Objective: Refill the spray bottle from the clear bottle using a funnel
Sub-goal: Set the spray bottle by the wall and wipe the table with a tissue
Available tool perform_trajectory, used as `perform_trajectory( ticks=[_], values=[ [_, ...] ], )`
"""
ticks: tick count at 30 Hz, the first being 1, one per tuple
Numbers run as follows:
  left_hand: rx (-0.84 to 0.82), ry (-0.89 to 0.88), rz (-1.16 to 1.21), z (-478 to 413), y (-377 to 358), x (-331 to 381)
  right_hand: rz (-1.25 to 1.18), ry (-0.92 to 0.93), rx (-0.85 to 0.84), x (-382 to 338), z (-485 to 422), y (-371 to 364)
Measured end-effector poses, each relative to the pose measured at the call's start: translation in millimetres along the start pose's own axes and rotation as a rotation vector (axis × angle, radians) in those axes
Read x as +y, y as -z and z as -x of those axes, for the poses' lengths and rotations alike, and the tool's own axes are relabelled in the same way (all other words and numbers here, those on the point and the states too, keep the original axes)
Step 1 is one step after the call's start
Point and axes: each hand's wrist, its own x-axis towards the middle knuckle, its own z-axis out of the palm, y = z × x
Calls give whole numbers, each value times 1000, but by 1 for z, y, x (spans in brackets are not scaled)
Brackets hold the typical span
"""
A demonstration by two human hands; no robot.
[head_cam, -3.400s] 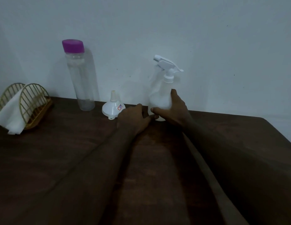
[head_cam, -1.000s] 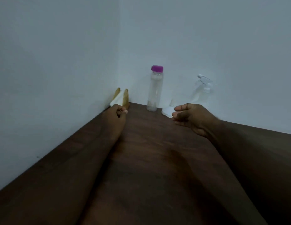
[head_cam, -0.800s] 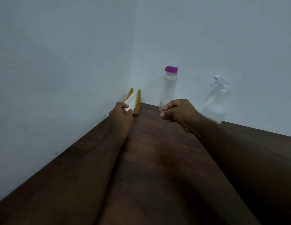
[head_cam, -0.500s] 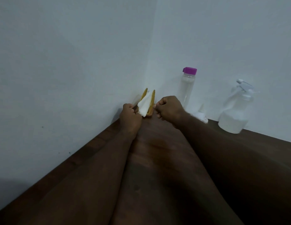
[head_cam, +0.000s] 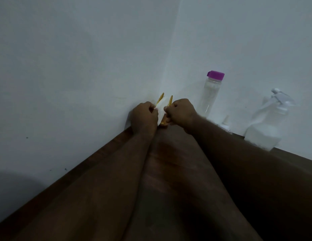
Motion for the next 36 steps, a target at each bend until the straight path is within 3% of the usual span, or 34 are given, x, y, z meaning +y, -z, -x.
perform_trajectory(
  ticks=[3, 7, 13, 20, 24, 30, 36],
  values=[
    [-37, -181, 8, 7, -4, 5, -178, -124, -13, -7, 1, 3],
    [-79, -215, 34, 5, -5, 3, -250, -214, -43, -8, 1, 2],
    [-9, -38, 224, 2, -1, 3, -281, -225, -34, -5, -2, 0],
    [-173, 8, 307, -3, -6, -2, -315, -136, -25, -4, -4, -1],
    [-162, 30, 309, -2, -3, -3, -275, -125, -69, -3, -5, -5],
    [-149, 135, 370, -2, 3, -2, -326, -230, -20, -3, -8, -11],
    [-137, 159, 386, -1, 6, 2, -174, -73, 74, -12, -10, 0]
  ],
)
